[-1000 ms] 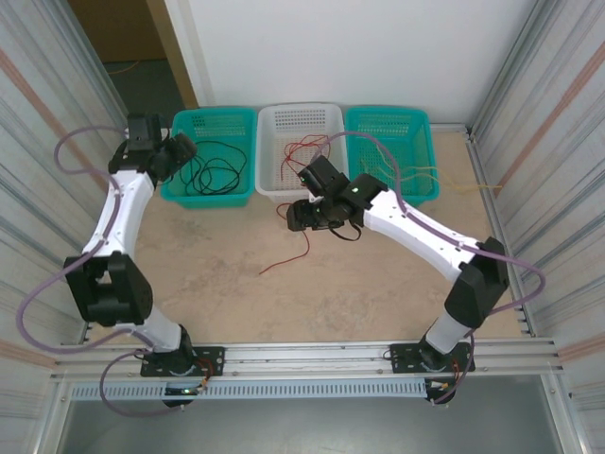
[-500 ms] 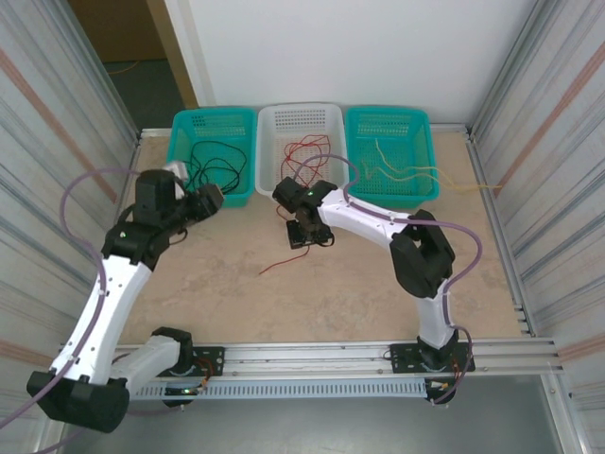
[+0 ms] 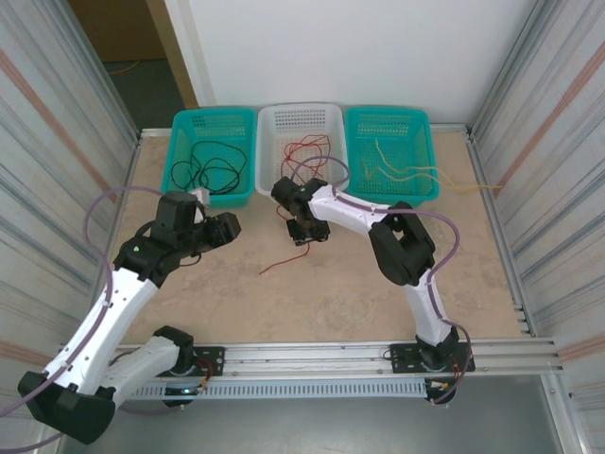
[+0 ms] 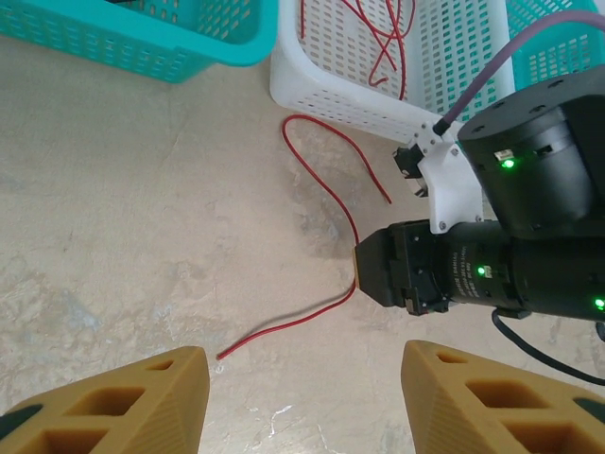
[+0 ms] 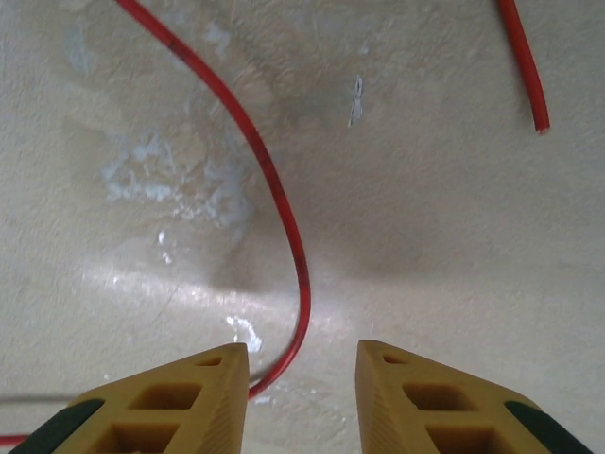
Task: Untangle the cables
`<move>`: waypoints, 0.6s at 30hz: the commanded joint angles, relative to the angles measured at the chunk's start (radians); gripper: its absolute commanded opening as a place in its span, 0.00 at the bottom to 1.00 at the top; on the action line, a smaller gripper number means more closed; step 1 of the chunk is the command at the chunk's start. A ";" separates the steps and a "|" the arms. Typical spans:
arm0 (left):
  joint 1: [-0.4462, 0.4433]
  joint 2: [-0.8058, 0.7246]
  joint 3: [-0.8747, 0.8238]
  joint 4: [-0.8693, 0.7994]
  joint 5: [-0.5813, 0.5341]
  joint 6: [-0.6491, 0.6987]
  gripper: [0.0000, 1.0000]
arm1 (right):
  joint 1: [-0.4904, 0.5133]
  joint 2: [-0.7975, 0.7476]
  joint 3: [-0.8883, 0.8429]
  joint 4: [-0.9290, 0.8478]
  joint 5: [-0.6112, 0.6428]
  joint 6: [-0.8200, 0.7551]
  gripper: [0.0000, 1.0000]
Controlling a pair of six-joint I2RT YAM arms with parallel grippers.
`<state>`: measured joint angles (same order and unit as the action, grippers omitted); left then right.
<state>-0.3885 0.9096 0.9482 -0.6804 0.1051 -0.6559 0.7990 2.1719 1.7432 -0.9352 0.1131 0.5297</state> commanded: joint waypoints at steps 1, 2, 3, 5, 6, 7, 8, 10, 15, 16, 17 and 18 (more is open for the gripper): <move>-0.004 -0.017 -0.004 -0.005 0.012 -0.012 0.56 | -0.005 0.043 0.047 -0.012 0.035 -0.005 0.32; -0.004 -0.017 -0.002 -0.007 0.014 -0.011 0.56 | -0.007 0.049 0.052 -0.011 0.036 -0.003 0.32; -0.004 -0.017 -0.001 -0.008 0.015 -0.011 0.56 | -0.010 0.056 0.057 -0.011 0.035 0.000 0.31; -0.004 -0.021 -0.003 -0.011 0.017 -0.011 0.56 | -0.015 0.066 0.065 -0.010 0.031 0.001 0.30; -0.004 -0.022 -0.005 -0.011 0.018 -0.011 0.56 | -0.017 0.073 0.069 -0.011 0.024 0.001 0.29; -0.005 -0.023 -0.007 -0.011 0.020 -0.011 0.56 | -0.018 0.076 0.071 -0.013 0.022 0.000 0.28; -0.005 -0.027 -0.009 -0.011 0.022 -0.013 0.56 | -0.019 0.081 0.073 -0.016 0.019 0.000 0.26; -0.004 -0.031 -0.011 -0.011 0.026 -0.019 0.56 | -0.023 0.088 0.075 -0.018 0.011 0.000 0.23; -0.004 -0.036 -0.007 -0.011 0.035 -0.023 0.56 | -0.024 0.092 0.078 -0.021 -0.010 -0.005 0.11; -0.005 -0.036 -0.005 -0.011 0.036 -0.022 0.56 | -0.024 0.092 0.078 -0.021 -0.015 -0.006 0.09; -0.004 -0.036 -0.005 -0.011 0.039 -0.019 0.56 | -0.024 0.092 0.078 -0.023 -0.018 -0.007 0.07; -0.004 -0.036 -0.005 -0.011 0.041 -0.019 0.56 | -0.022 0.089 0.076 -0.024 -0.019 -0.008 0.04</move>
<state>-0.3885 0.8894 0.9459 -0.6811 0.1287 -0.6636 0.7773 2.2425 1.7916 -0.9325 0.1051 0.5293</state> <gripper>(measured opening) 0.557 0.059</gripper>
